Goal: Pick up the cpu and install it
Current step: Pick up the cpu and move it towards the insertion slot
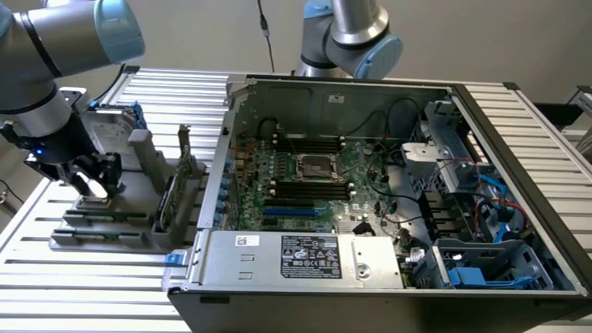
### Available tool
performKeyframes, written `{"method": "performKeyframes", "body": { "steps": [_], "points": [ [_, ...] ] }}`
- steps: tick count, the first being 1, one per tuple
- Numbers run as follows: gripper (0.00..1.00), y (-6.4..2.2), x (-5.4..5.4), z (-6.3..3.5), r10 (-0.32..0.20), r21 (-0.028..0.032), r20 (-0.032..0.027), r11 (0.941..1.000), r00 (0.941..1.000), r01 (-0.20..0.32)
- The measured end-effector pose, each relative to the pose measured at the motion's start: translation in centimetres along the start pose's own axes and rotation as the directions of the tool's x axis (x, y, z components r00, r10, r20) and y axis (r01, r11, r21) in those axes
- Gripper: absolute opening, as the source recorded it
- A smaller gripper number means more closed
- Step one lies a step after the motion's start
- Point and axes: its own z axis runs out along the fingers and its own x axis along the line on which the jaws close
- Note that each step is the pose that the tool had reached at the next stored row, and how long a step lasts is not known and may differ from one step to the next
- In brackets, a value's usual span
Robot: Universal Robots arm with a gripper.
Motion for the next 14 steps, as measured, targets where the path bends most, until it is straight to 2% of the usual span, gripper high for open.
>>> {"method": "performKeyframes", "body": {
  "steps": [5,14],
  "points": [
    [0.55,0.14,0.1,-1.70,0.000,-0.0063,-0.0001,1.0000,1.0000,0.000],
    [0.55,0.47,0.2,-5.77,0.000,-0.0074,-0.0003,1.0000,1.0000,0.000]
  ]
}}
